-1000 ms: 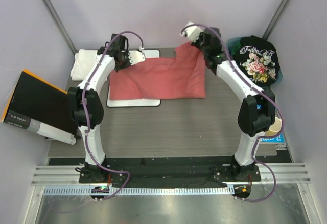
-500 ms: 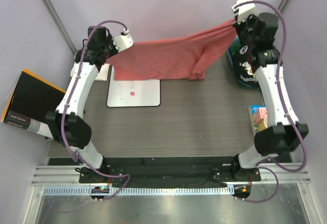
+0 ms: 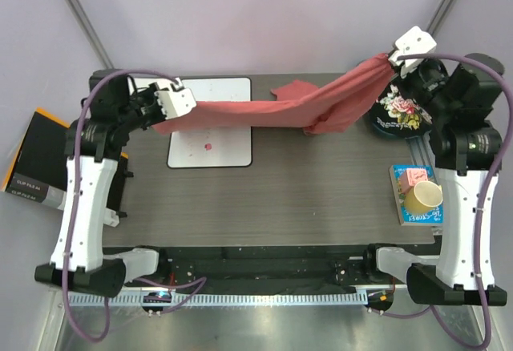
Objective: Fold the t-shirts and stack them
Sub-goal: Flatten out the tshirt
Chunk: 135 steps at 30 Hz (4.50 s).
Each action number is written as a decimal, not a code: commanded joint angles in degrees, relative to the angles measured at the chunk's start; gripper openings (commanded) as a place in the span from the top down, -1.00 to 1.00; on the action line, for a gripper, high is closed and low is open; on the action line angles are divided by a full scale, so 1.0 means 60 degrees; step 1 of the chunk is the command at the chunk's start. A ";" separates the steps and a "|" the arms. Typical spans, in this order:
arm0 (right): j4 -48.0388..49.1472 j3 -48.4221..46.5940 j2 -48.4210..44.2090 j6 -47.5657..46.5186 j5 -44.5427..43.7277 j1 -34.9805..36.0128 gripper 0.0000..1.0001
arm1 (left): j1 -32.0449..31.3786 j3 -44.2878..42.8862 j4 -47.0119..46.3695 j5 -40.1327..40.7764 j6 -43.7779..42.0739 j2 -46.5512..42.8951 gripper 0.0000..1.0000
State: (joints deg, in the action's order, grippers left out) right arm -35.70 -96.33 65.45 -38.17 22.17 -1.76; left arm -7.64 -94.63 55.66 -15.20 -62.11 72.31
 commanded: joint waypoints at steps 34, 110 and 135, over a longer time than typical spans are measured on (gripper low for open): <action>0.6112 -0.7541 0.5953 -0.2280 -0.1924 -0.0117 0.98 | -0.0455 -0.6290 -1.1572 0.3134 -0.3610 0.5937 1.00; 0.0706 0.5861 0.2069 -0.5752 0.0274 0.0293 0.98 | -0.0280 0.6048 -0.0345 0.2066 -0.5572 0.0341 1.00; 0.8946 0.4677 0.4571 -0.4505 -0.1702 0.0733 0.98 | -0.0294 0.2162 -0.4686 0.4186 -0.3669 0.4027 0.99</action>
State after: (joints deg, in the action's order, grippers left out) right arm -6.83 -61.17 84.49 -65.52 17.96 2.63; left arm -9.89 -66.94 42.46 3.33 -89.49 90.37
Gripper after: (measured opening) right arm 0.031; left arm 0.005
